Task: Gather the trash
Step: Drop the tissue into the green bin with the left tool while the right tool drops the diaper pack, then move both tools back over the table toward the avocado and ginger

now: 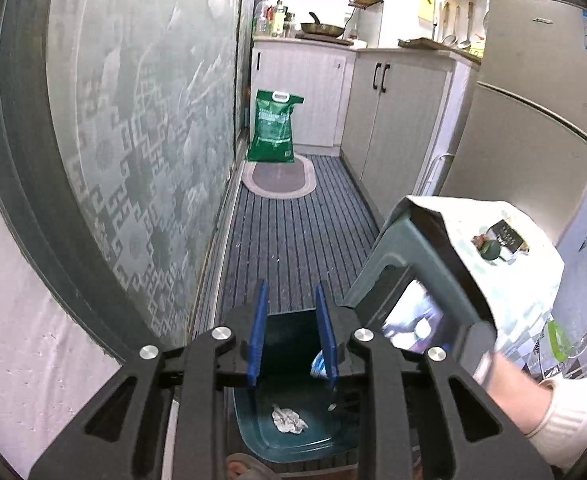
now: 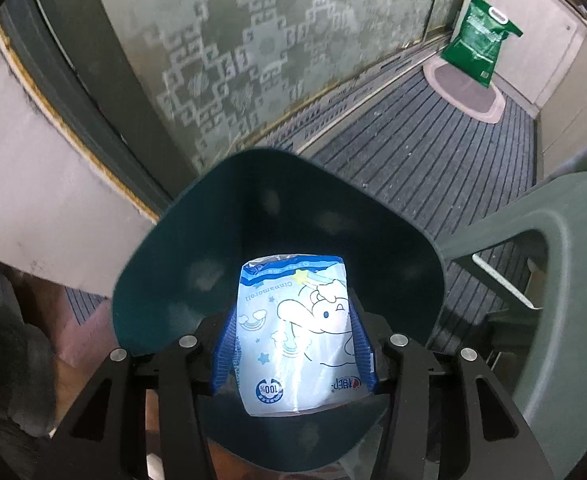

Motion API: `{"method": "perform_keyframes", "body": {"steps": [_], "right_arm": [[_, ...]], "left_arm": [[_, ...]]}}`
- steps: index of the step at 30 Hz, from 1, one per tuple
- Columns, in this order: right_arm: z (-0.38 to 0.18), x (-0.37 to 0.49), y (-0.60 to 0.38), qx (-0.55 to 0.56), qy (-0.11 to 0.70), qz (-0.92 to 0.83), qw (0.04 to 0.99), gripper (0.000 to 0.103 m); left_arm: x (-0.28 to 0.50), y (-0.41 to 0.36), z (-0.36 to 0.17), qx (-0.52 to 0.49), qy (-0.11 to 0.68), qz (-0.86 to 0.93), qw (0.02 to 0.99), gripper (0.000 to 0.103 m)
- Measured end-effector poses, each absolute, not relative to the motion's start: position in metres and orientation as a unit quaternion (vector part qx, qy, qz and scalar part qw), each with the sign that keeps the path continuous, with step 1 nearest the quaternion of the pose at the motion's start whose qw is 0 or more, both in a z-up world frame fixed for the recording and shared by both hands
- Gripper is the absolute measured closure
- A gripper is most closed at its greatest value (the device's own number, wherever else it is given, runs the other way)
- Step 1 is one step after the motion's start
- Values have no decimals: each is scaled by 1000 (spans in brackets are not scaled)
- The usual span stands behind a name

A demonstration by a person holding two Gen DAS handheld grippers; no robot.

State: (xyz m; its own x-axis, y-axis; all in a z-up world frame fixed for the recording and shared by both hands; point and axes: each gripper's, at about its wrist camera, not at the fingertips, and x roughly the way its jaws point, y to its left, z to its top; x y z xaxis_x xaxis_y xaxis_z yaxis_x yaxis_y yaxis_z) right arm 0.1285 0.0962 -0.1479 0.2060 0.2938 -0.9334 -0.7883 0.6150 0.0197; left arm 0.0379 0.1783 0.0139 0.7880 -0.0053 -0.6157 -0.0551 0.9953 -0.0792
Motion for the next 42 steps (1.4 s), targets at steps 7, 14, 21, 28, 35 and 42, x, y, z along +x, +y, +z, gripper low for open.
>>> {"method": "perform_keyframes", "body": {"steps": [7,14,21,28,35,42], "right_arm": [[-179,126,97,-266,524,355,727,51],[-200,123,97,-281,537,354,712,41],[-186,119,96,-274,524,367,718,35],[-127,112,88,-227,478,406,745,42],[-58,101,68,-191,413,427,781,51],[-12,108,27,-176,368,406,818,57]], "left_arm": [[30,163,33,-26,297,5,955,77],[23,151,51,-25,273,-7,962,76],[21,143,62,-32,259,-20,965,67],[16,138,78,-39,230,-25,972,61],[7,137,101,-58,181,-26,981,54],[10,127,112,-63,163,-27,984,50]]}}
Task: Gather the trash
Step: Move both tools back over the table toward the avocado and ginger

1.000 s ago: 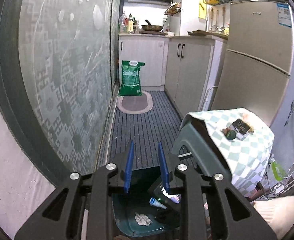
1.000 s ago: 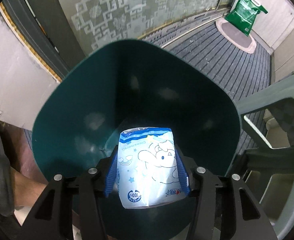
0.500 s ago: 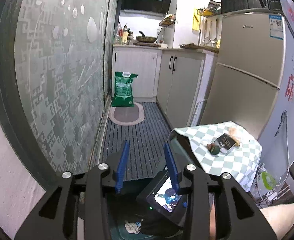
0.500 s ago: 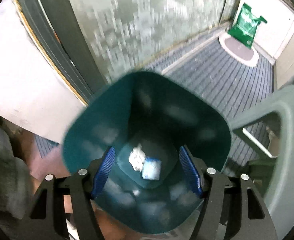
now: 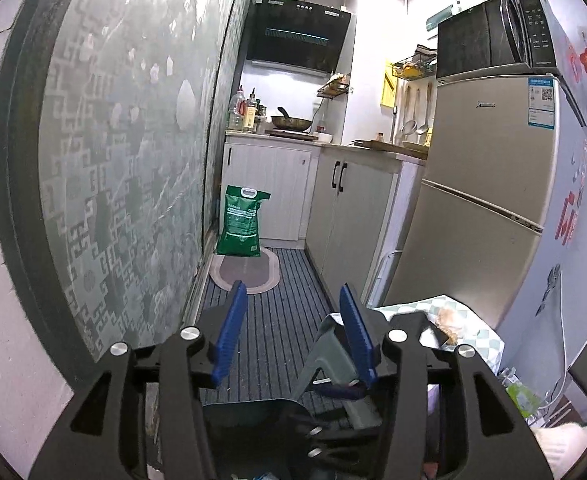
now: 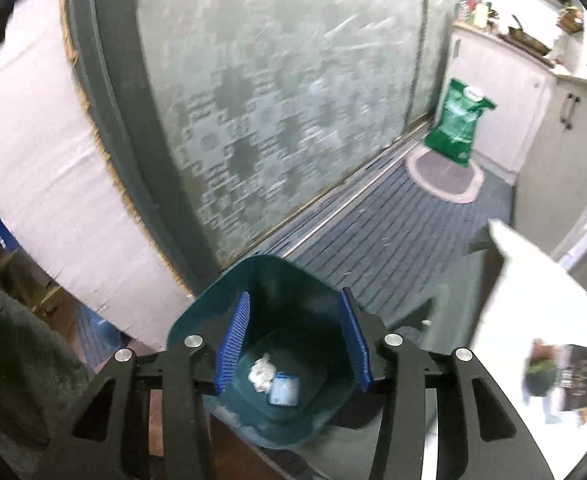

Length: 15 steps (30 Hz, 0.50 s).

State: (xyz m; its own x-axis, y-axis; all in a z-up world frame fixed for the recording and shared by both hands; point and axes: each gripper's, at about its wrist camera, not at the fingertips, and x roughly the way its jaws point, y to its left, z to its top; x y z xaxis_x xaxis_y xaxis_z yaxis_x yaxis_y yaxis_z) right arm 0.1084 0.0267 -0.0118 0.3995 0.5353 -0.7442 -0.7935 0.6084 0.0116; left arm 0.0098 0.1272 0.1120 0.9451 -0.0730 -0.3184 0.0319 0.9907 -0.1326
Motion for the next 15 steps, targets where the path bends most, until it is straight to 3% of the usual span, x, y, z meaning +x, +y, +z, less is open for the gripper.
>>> {"method": "perform_keyframes", "body": {"steps": [15], "right_arm": [[26,156,-131,-111,340,289,888,57]], "left_arm": [[61,37,66,-12,231,-82,969,47]]}}
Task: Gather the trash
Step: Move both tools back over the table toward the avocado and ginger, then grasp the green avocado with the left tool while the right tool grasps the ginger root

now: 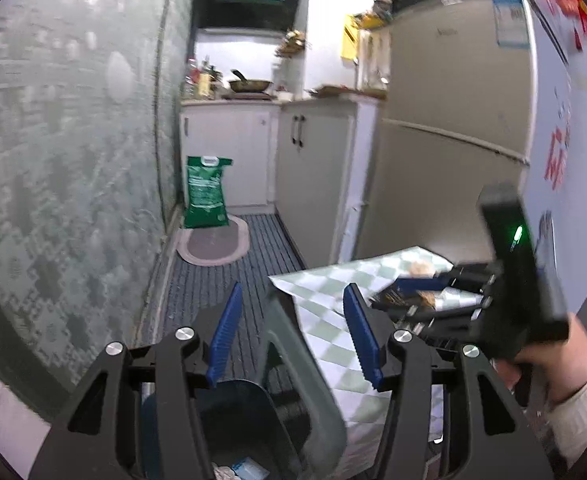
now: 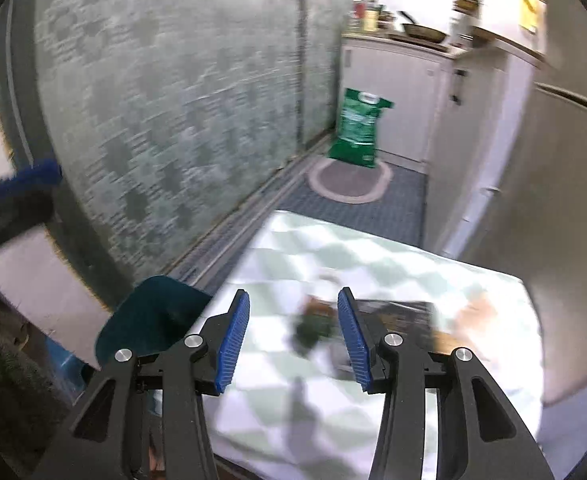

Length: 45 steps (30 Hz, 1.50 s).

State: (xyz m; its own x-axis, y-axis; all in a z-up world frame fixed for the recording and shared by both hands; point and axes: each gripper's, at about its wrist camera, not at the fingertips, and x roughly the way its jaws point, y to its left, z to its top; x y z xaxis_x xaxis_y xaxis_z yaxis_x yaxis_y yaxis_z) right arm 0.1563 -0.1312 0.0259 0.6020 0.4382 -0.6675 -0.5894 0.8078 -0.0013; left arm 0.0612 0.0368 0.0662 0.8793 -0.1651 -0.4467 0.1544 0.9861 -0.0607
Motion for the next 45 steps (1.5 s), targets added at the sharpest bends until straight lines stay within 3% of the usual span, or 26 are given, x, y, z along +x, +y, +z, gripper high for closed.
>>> {"method": "perform_keyframes", "body": {"steps": [7,11,19,30,33,35,36,45], "right_arm": [[22,167,-197,-85,344,253,900,58],[12,166,-213,-81,353,260,895,63],[-2,159,-229,-81,366,284,883,63],[-14,160,-253,-66,375,282,880,63],[-17,163,-257,-64,378,279,881,63],[-19,164,-258,-67,379,276,880,63],[-21,165,-258,-67,380,276,880,63],[-25,172,-251,-70,382,270,881,63]], "left_arm": [[86,1,34,5,271,-105,957,47],[100,-15,14,3,300,-120,946,50],[136,-45,-24,15,348,-133,928,54],[164,-55,-42,19,365,-122,923,54],[166,-58,-42,21,368,-125,921,61],[170,-59,-45,21,374,-124,919,75],[171,-61,-46,23,377,-120,918,77],[172,-59,-45,17,380,-122,916,78]]}}
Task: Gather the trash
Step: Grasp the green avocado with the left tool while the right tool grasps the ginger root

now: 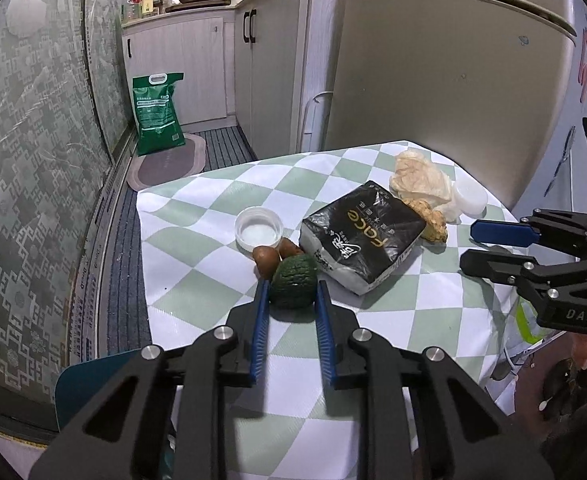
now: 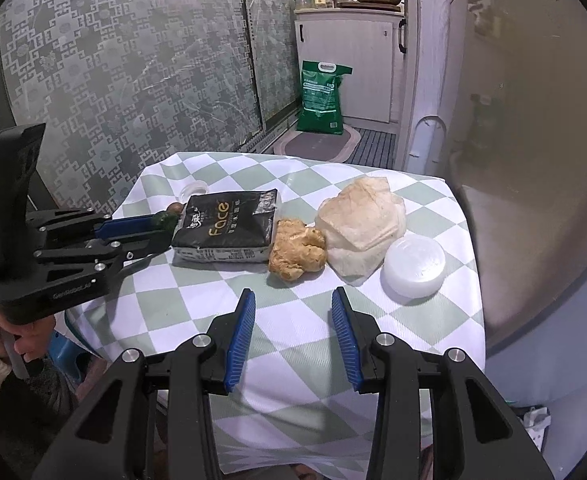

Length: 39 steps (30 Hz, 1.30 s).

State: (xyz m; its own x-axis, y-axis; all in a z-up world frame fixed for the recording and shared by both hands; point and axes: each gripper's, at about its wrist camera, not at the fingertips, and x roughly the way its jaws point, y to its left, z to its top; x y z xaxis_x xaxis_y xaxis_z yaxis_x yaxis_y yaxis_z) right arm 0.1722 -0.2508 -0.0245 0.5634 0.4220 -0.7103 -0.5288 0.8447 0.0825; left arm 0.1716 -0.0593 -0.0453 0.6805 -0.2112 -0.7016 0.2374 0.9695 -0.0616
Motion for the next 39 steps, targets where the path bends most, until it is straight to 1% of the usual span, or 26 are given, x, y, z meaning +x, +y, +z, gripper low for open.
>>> {"method": "perform_keyframes", "body": {"steps": [4,10,12,14,17,31,39], "right_arm": [[-25,175,-246,-71,384,268,881,63],[-25,179,-241,-71,386,267,880,63],[-25,180,-239,-72,387,266,880,63],[-26,181,-237,-72,387,265,880,63],[-26,182,-236,-72,387,265,880,63],[-31,199,-224,-86,383,240,888,63],[-33,210,-213,-102,380,220,893,63]], "left_arm": [[172,-58,-46,14,382,-124,916,75],[175,-55,-46,5,386,-133,913,73],[175,-55,-46,5,386,-132,913,73],[176,-55,-46,6,386,-133,913,79],[174,-54,-45,4,386,-134,913,80],[148,-33,-22,-22,369,-153,916,80],[130,-4,-8,-34,356,-149,922,80]]}}
